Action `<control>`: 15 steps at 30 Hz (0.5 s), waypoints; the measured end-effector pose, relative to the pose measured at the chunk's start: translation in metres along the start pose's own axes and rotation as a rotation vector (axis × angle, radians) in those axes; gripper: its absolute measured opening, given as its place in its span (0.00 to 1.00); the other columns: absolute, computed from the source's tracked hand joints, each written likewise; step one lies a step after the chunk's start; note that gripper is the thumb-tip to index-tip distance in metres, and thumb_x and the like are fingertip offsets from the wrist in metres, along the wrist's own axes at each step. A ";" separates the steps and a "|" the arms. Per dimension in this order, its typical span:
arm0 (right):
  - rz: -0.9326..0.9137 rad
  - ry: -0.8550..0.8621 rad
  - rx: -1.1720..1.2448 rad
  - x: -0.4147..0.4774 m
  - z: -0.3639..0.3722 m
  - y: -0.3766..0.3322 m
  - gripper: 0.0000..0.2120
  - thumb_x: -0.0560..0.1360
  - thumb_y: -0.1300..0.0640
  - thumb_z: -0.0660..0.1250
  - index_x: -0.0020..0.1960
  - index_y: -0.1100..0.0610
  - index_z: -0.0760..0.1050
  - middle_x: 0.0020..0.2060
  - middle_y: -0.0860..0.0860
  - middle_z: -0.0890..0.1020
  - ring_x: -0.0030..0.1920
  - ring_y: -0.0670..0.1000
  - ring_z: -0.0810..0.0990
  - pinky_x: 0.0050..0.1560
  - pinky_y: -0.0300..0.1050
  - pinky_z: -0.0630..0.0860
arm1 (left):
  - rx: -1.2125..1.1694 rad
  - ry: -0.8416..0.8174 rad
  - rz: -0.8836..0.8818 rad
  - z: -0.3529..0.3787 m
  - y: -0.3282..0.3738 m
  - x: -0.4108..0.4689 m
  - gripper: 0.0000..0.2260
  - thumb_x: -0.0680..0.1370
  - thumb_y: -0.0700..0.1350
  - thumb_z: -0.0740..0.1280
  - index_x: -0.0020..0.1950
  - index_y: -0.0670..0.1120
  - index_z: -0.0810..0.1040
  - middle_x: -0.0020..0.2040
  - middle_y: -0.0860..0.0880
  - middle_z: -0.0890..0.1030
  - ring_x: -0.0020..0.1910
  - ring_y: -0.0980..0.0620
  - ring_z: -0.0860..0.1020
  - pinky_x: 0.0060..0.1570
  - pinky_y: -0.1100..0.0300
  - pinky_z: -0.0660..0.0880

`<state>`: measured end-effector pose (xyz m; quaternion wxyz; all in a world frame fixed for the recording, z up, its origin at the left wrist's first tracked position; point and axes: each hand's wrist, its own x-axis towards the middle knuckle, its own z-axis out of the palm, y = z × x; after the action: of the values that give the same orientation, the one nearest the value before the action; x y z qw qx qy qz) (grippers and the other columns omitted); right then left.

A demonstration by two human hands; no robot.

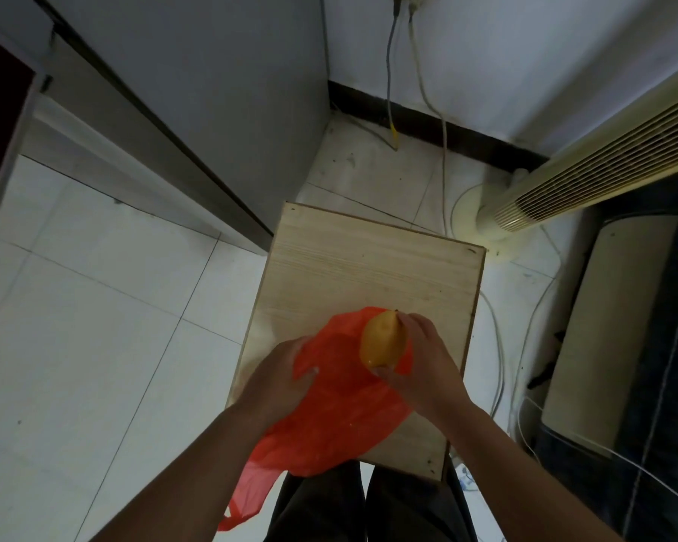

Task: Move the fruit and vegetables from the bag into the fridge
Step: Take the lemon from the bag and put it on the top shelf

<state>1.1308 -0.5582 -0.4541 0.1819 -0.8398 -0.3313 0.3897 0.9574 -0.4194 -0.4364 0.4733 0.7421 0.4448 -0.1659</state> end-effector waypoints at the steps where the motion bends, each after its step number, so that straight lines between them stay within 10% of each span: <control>1: 0.006 0.001 -0.002 0.000 0.002 0.001 0.43 0.66 0.43 0.73 0.73 0.50 0.55 0.71 0.48 0.60 0.67 0.52 0.66 0.60 0.50 0.72 | -0.003 0.002 -0.002 0.001 -0.001 0.000 0.21 0.78 0.48 0.64 0.70 0.51 0.67 0.67 0.49 0.72 0.63 0.52 0.72 0.59 0.61 0.67; 15: 0.021 0.060 -0.001 -0.012 -0.004 -0.028 0.44 0.66 0.45 0.74 0.73 0.51 0.54 0.71 0.48 0.59 0.67 0.52 0.66 0.60 0.48 0.71 | 0.012 0.054 0.048 -0.020 0.000 -0.011 0.21 0.78 0.47 0.64 0.71 0.51 0.66 0.69 0.50 0.70 0.65 0.53 0.70 0.58 0.62 0.66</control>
<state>1.1166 -0.5467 -0.4299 0.1871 -0.8546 -0.3173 0.3662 0.9480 -0.4081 -0.4189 0.4603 0.7596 0.4385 -0.1371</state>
